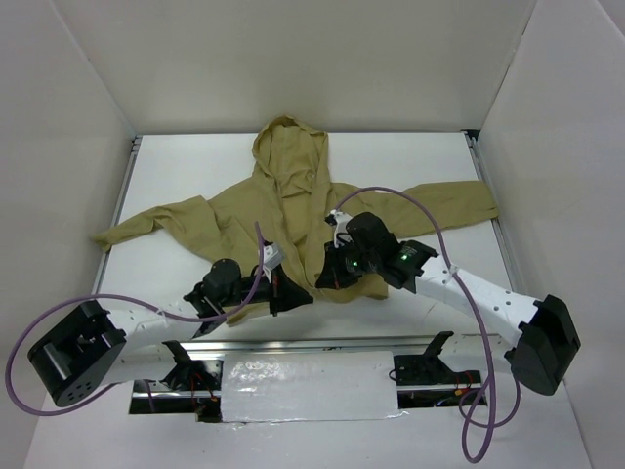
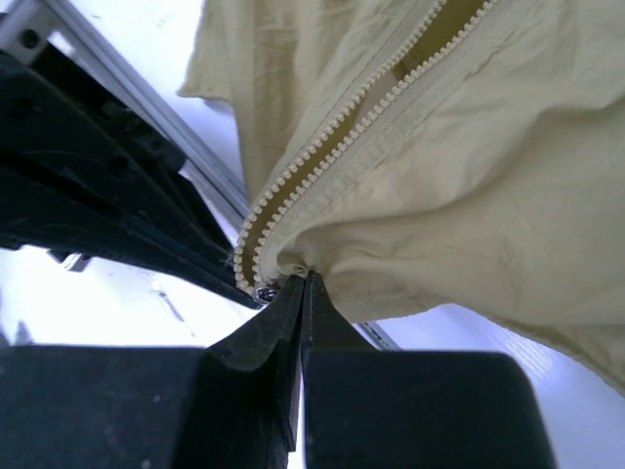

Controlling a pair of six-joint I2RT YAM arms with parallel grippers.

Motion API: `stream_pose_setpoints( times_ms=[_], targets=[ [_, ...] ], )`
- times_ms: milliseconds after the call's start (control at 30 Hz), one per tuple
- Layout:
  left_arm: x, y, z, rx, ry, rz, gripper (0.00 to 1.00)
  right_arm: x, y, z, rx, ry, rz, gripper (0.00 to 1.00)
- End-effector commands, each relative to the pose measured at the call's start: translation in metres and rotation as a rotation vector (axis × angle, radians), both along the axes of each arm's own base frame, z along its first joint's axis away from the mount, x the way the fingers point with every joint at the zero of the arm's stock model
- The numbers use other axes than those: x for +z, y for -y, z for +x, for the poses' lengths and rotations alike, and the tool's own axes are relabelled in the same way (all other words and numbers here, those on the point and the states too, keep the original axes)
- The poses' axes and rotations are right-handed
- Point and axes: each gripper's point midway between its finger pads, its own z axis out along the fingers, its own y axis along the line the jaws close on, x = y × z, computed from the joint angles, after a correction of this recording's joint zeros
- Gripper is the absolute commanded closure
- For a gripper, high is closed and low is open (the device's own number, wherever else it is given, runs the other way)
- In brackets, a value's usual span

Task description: Zip up the jacket

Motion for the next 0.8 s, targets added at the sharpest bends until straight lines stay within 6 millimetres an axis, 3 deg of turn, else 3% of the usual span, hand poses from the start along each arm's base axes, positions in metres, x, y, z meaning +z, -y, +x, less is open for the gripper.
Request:
stream_pose_setpoints(
  times_ms=[0,167,433,767],
  targets=[
    [0.017,0.009,-0.007,-0.09,0.068,-0.035,1.0,0.039,-0.01,0.01,0.02,0.07,0.153,1.0],
    [0.014,0.013,-0.008,-0.109,0.059,-0.034,1.0,0.047,-0.014,0.003,0.065,0.025,0.212,1.0],
    [0.028,0.01,-0.004,-0.082,0.099,-0.042,1.0,0.034,-0.018,-0.003,0.054,-0.048,0.223,1.0],
    [0.016,0.015,-0.02,-0.207,0.061,-0.035,1.0,0.032,-0.016,0.008,-0.028,-0.065,0.235,1.0]
  ],
)
